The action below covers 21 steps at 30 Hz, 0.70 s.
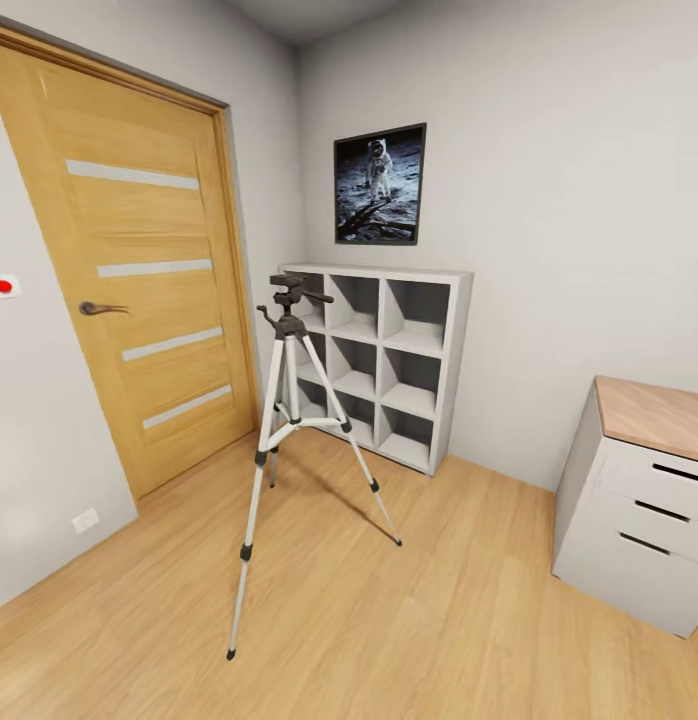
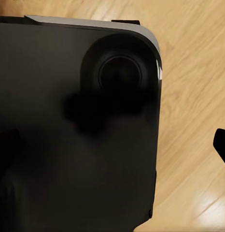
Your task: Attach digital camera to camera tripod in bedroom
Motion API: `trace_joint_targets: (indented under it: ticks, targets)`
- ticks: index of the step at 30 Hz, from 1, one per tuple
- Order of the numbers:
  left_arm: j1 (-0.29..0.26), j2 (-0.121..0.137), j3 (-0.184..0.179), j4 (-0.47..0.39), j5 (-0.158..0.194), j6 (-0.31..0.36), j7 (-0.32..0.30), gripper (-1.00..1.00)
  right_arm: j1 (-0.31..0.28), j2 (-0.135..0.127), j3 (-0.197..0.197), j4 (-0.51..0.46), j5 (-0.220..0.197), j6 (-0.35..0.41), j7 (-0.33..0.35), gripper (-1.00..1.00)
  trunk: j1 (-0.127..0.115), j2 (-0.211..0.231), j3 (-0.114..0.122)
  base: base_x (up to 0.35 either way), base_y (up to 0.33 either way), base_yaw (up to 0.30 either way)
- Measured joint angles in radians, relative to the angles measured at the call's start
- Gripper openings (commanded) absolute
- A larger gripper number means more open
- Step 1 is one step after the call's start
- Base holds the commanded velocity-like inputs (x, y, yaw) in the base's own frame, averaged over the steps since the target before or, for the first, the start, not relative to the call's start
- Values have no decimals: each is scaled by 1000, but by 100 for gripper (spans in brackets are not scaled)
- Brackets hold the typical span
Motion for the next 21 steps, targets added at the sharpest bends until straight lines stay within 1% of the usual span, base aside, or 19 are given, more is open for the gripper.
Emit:
trace_joint_targets:
  ticks: [16, 21]
  targets:
    - [0, 0, 0, 0, 0, 0, 0, 100, 0, -3, 1, 0, 1, 0, 0, 100, 0, 0, 0, 0, 0, -3]
    - [0, 0, 0, 0, 0, 0, 0, 100, 0, -7, 2, 0, 2, 0, 0, 100, 0, 0, 0, 0, 0, 0]
